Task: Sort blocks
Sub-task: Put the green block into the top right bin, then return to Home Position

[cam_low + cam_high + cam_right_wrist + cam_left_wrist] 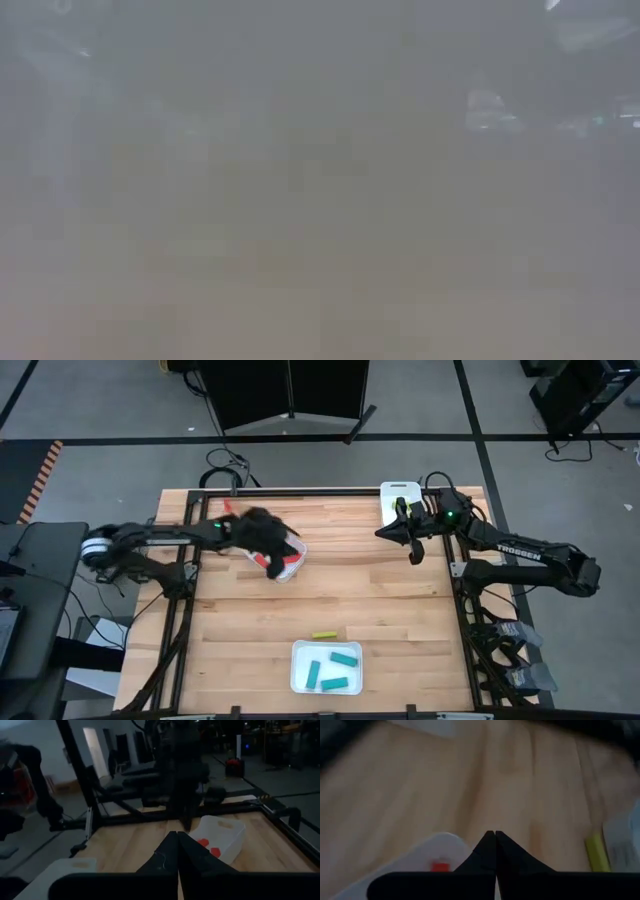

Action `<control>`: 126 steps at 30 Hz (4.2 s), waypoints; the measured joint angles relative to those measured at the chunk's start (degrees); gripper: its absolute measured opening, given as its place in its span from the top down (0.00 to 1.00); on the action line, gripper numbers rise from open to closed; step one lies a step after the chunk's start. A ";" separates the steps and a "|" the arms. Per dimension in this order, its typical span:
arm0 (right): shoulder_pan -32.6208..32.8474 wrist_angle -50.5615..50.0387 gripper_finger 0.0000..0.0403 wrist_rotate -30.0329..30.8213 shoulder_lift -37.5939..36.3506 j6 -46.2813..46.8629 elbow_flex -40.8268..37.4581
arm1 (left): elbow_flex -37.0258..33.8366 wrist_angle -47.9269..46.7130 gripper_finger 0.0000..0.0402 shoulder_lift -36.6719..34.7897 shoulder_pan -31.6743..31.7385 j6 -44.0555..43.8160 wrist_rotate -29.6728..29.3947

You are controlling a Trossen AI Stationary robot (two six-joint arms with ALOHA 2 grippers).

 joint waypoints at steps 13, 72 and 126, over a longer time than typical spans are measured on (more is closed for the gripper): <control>12.23 -16.33 0.98 7.86 0.00 -10.22 6.45 | 26.96 -18.43 1.00 25.13 -21.36 3.08 -0.95; 26.94 -17.98 0.98 14.71 -3.54 -18.17 6.92 | 47.61 -31.67 0.84 52.17 -29.29 -7.44 -11.36; 27.20 -15.10 0.98 18.14 -16.50 -22.20 10.37 | 89.72 16.80 0.52 81.17 1.62 -24.30 -8.63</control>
